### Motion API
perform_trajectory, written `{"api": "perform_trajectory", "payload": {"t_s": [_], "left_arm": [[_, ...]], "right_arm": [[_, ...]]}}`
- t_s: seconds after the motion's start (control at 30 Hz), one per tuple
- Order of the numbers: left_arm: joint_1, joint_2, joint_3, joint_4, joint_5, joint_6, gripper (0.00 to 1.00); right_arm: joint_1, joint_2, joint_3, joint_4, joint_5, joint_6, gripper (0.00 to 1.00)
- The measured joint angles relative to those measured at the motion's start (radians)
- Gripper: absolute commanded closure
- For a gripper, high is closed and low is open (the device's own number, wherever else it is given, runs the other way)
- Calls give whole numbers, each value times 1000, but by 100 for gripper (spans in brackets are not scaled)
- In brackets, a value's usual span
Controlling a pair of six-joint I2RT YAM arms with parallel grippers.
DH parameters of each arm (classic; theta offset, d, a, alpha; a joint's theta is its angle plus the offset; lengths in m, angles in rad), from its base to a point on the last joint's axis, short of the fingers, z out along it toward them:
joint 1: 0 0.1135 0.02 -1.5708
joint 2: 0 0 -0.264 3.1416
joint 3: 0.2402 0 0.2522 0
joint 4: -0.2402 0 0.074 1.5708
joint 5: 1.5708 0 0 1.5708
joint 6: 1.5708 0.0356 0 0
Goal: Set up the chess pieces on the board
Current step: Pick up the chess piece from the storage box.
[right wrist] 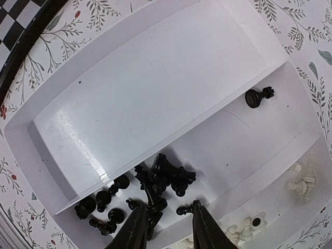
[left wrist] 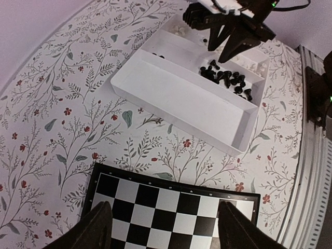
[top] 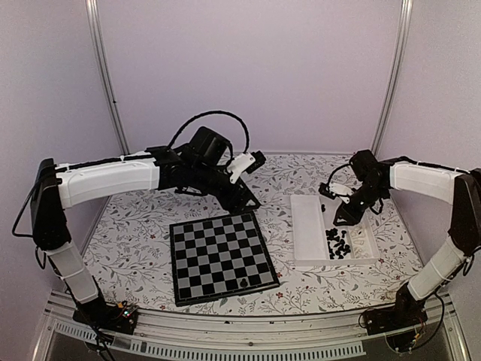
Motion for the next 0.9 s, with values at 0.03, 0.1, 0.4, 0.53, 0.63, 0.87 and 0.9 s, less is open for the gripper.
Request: {"api": "perform_trajectory", "payload": {"t_s": [0.03,0.1,0.4,0.53,0.63,0.87,0.9], "left_arm": [[0,0,0,1,-4,-2,28],[0,0,0,0,-10,-4,28],[0,2,3,-10,-29,-11,28],[0,9,5,-14,-29,-12,27],[0,12,5,-16,-32,-12,27],[0,12,5,-16,-43,-16,27],[0,13,4,-16,-45,-17,27]], "right_arm": [[0,10,0,5,0,1,68],[0,27,0,15,1,2,68],[0,119,0,27,12,15,72],[0,129,0,29,11,19,76],[0,142,0,29,9,21,78],[0,157,8,35,-5,24,93],[0,159,10,35,-7,24,94]]}}
